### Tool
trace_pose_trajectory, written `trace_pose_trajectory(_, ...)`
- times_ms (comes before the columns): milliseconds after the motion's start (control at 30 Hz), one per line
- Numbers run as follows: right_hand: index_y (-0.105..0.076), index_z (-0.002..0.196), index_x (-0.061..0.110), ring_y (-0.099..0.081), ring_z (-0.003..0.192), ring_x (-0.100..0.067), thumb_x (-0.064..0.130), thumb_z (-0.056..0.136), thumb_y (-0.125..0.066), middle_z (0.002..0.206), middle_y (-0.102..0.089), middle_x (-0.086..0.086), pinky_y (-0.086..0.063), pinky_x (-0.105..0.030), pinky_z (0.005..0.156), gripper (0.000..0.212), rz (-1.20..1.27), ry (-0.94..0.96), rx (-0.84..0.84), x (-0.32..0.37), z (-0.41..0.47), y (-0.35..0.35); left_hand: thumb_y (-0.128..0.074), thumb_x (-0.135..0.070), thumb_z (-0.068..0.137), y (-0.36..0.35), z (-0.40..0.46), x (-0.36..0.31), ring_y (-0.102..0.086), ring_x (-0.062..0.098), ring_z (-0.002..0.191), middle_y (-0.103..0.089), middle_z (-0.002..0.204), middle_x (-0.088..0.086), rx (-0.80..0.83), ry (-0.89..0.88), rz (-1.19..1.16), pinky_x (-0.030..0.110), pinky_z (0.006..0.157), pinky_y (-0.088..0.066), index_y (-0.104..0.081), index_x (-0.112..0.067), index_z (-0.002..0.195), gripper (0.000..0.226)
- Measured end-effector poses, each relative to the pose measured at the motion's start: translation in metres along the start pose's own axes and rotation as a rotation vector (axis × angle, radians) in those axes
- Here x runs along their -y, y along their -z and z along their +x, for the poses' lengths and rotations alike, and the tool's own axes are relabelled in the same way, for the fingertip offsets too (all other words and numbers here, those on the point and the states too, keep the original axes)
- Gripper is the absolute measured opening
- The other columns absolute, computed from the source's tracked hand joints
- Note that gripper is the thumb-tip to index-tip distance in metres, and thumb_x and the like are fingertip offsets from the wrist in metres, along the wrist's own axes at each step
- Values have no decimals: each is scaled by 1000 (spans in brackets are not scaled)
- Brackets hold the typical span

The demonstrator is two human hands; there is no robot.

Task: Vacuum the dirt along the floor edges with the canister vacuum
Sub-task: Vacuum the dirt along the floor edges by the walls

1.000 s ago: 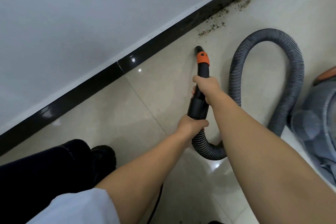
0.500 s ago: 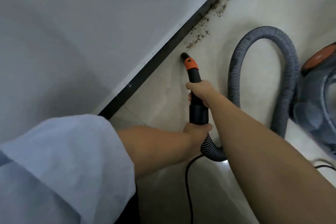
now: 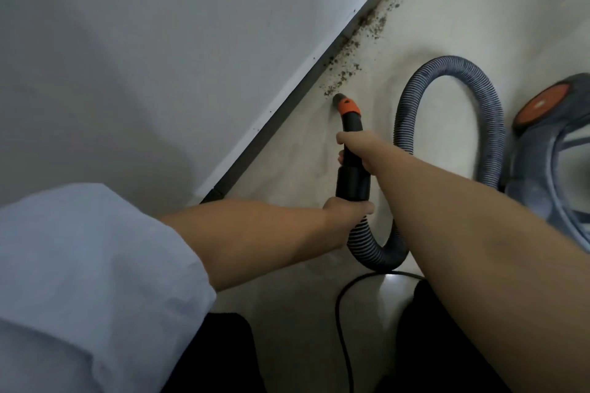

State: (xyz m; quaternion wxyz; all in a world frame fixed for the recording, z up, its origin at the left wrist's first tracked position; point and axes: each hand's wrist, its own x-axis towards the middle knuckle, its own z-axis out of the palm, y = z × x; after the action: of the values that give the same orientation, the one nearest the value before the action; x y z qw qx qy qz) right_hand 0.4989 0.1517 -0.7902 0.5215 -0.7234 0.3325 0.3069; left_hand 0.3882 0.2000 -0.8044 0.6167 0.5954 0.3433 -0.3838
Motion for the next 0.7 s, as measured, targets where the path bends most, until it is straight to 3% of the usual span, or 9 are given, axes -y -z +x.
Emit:
trace_pose_trajectory(133,-42,107,4,-51,52,-19,9,89,-55,67,-51,-10,-47,-30,50,23,-11,-4,19,0,7,17,-67,-9,79,-19,-2,-6,-57,26,91,-59,98,11,20,7,-35,34,81,-51,-57,-2,116,39)
trace_pose_trajectory(267,-41,107,6,-52,53,-18,12,90,-55,68,-52,-9,-47,-29,49,23,-65,21,55,12,25,49,-65,-9,81,-45,3,-26,-54,24,87,-52,79,4,8,-12,-46,29,75,-45,-52,-6,101,24)
trace_pose_trajectory(433,-40,107,7,-53,39,-15,11,89,-55,64,-52,-8,-47,-28,48,23,-129,59,104,33,53,81,-64,-7,81,-87,19,-54,-54,24,84,-55,90,9,-60,-57,-130,31,76,-45,-53,-8,99,21)
trace_pose_trajectory(533,-40,105,6,-52,48,-17,10,88,-54,62,-51,-8,-48,-31,52,22,-117,60,125,40,64,103,-65,-8,81,-111,28,-68,-55,23,84,-55,85,7,-79,-55,-154,32,76,-46,-56,-9,93,16)
trace_pose_trajectory(700,-41,104,5,-51,51,-18,10,88,-54,63,-52,-9,-49,-32,57,21,-106,48,155,53,77,135,-66,-10,81,-140,33,-92,-53,23,83,-53,79,5,-129,-44,-138,31,74,-43,-56,-8,100,22)
